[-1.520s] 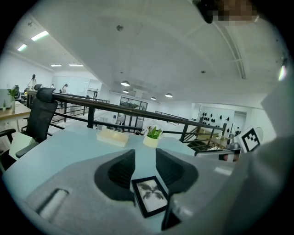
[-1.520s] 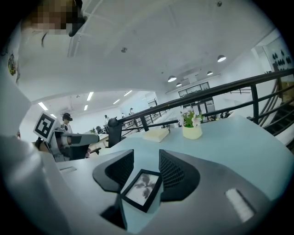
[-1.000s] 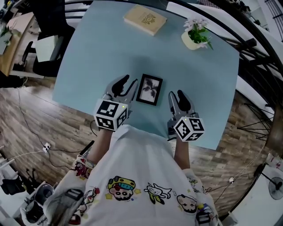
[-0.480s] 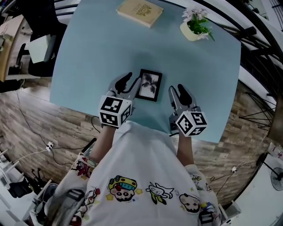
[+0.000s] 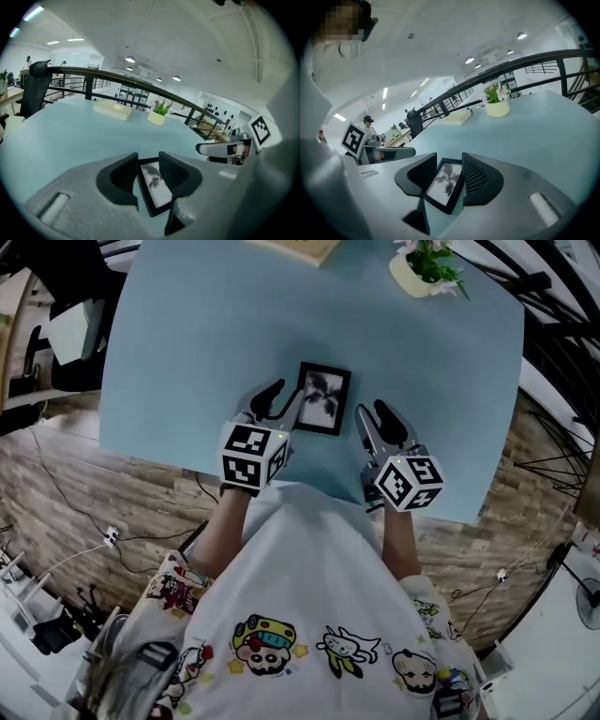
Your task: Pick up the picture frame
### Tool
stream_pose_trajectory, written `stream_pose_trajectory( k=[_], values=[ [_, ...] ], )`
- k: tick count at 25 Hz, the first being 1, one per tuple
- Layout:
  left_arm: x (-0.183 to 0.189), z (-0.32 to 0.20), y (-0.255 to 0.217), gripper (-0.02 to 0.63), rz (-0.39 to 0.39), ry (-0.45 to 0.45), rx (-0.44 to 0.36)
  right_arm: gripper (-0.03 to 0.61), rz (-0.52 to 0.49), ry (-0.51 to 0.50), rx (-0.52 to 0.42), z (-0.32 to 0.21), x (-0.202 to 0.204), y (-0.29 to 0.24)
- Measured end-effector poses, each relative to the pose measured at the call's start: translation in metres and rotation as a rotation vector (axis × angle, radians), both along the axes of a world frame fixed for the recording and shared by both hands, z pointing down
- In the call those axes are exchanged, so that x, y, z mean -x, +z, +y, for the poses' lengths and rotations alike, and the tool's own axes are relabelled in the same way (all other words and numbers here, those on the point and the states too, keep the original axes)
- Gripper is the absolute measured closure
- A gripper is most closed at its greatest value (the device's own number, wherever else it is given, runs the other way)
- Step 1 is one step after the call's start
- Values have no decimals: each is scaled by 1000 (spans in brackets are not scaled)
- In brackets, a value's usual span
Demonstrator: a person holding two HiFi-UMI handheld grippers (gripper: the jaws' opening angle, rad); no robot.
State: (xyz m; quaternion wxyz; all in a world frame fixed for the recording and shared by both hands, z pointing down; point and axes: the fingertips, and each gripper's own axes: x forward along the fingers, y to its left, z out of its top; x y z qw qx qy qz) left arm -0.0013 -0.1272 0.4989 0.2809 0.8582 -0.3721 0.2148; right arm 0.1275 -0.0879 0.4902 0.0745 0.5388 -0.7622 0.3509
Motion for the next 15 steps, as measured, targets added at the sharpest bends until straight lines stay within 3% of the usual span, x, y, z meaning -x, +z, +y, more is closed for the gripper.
stream_pose_trajectory(
  k=[15],
  values=[
    [-13, 3, 71, 480, -60, 23, 136, 414, -53, 5, 111, -3, 12, 57]
  ],
)
